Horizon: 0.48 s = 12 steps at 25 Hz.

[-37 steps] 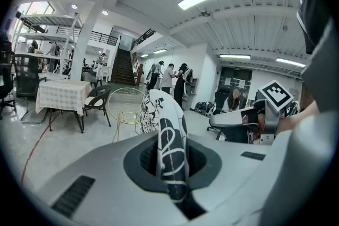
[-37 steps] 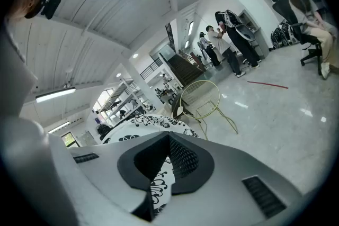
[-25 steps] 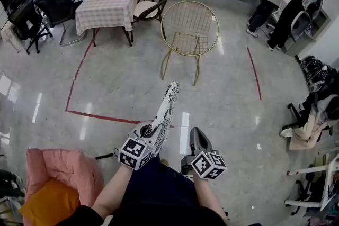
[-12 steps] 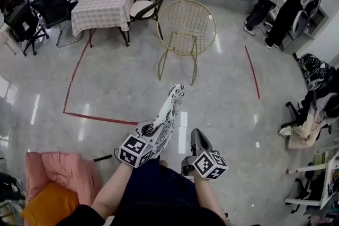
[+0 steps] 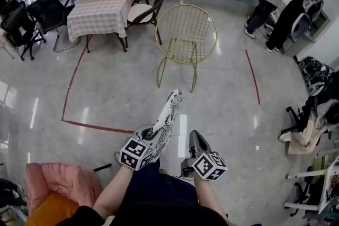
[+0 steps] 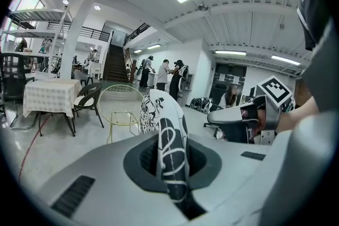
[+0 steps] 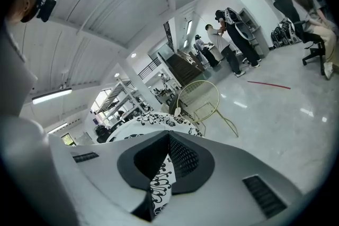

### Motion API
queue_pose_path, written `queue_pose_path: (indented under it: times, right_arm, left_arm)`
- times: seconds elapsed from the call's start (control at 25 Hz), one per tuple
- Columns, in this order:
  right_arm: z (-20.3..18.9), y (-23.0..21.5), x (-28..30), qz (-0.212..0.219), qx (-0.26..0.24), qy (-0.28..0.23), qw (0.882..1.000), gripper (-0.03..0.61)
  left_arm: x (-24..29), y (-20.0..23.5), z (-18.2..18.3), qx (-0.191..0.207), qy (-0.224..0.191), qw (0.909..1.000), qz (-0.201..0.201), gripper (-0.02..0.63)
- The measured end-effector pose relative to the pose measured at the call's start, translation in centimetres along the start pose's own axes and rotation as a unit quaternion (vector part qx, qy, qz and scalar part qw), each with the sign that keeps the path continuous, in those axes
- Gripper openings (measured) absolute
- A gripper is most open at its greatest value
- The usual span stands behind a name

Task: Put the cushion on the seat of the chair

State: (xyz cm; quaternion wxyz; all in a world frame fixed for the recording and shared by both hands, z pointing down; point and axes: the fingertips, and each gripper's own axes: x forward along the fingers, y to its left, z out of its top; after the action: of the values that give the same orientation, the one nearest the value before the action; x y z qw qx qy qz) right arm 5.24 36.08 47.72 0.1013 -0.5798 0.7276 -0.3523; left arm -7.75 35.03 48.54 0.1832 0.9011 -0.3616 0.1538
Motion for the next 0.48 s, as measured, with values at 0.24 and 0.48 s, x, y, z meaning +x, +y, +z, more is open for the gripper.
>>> queue_pose_path:
  times: [0.24, 0.48]
  right_arm:
    - [2.6, -0.3, 5.0, -0.008, 0.005, -0.003, 1.000, 0.023]
    - [4.8, -0.2, 8.9, -0.013, -0.006, -0.008, 1.000, 0.023]
  left_arm:
    - [3.0, 3.7, 2.5, -0.007, -0.005, 0.9999, -0.007, 0.025]
    - [5.7, 6.7, 4.9, -0.001, -0.009, 0.9999, -0.013, 0.025]
